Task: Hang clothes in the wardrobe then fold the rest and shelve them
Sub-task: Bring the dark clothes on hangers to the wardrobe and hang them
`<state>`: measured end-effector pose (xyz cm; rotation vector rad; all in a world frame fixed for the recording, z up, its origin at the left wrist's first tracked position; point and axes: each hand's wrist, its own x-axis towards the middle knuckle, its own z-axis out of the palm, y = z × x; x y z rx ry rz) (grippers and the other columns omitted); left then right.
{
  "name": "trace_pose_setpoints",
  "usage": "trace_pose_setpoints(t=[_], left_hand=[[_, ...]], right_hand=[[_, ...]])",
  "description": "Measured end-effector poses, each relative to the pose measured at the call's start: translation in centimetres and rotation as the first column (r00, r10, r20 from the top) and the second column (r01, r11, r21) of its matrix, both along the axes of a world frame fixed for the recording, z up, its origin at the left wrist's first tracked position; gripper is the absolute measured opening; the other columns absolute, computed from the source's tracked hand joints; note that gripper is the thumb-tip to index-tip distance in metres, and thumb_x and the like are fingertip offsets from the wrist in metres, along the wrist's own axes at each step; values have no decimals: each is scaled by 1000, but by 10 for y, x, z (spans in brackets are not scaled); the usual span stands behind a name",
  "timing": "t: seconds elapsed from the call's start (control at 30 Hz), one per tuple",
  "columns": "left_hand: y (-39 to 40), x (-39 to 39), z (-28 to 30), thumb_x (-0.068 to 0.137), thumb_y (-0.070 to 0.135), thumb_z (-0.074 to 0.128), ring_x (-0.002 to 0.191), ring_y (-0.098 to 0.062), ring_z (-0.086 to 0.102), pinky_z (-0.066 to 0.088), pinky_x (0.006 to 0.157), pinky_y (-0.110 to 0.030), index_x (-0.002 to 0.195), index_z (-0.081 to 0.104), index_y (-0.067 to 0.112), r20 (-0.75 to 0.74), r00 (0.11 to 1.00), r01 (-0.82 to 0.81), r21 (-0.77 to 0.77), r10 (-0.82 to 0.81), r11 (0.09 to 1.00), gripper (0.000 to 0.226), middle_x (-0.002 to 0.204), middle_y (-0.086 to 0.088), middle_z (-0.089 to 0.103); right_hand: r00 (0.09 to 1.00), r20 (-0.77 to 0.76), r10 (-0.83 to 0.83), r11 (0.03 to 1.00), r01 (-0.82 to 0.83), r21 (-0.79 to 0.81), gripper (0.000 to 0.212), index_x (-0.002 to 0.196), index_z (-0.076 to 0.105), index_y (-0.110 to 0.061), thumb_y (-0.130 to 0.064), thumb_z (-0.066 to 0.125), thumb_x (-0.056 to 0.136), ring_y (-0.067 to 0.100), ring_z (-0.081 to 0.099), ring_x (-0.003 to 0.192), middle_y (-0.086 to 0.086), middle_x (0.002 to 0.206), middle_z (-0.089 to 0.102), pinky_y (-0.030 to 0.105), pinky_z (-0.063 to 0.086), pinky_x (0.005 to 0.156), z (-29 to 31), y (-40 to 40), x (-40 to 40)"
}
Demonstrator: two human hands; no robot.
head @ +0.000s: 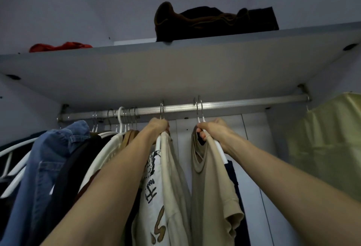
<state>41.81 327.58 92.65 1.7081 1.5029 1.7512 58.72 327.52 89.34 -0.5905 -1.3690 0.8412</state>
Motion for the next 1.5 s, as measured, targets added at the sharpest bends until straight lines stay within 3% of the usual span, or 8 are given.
trace_pose_setpoints(t=[0.27,0.5,0.73,0.9,1.03,1.13,1.37,1.5], left_hand=[[-3,-8,0,98,10,44,112,-33,58,46,87,-33,121,58,-5,-511,837,-238,-17,196,971,31,126,-22,58],[-26,0,-22,93,17,53,123,-34,52,43,95,-38,130,53,5,-695,534,-423,274,482,864,38,135,-15,51],[-32,-29,-18,87,10,47,111,-38,57,47,91,-40,111,61,1,-620,679,-361,183,392,914,30,122,-22,59],[-42,-37,-24,89,6,45,104,-39,59,45,78,-33,81,59,0,-560,779,-210,192,283,959,17,100,-26,63],[-51,-53,-32,92,8,53,119,-26,57,41,95,-26,111,71,7,-445,839,-195,289,312,937,26,121,-10,66],[-59,-61,-34,91,5,56,117,-23,57,41,96,-24,111,71,5,-379,857,-227,329,348,917,25,120,-11,66],[-82,-86,-44,96,13,47,81,-26,55,41,72,-28,76,67,-1,-361,890,-191,257,277,947,32,78,-9,63],[-97,-68,-65,101,35,39,110,-32,56,41,90,-35,81,65,13,-535,808,-122,258,247,958,39,111,-17,65]], right_hand=[[998,-10,-55,998,55,27,7,95,54,5,0,58,91,8,47,35,10,65,58,18,41,37,13,5,7],[994,45,-98,995,97,18,18,106,54,7,-1,59,91,9,48,35,10,63,58,18,42,37,15,15,-9],[974,193,-116,991,127,-45,46,135,34,2,-3,53,94,12,54,37,21,83,59,20,45,37,11,27,-38],[880,354,-318,947,281,153,63,146,28,-5,-24,57,94,26,52,117,14,140,42,32,46,93,11,28,-44],[970,243,-21,1000,23,-8,13,108,51,-15,-19,43,100,15,51,68,7,90,56,26,44,54,5,20,-60],[983,178,46,999,-45,-7,28,70,43,-17,-22,40,98,14,47,50,-3,46,50,26,36,50,6,19,-90],[961,179,210,975,-220,35,40,100,64,-7,-40,40,98,24,60,80,12,88,65,36,48,77,-21,12,-135],[972,103,212,977,-215,12,45,125,61,-19,-50,44,97,19,64,103,7,113,68,36,49,98,-55,7,-133]])
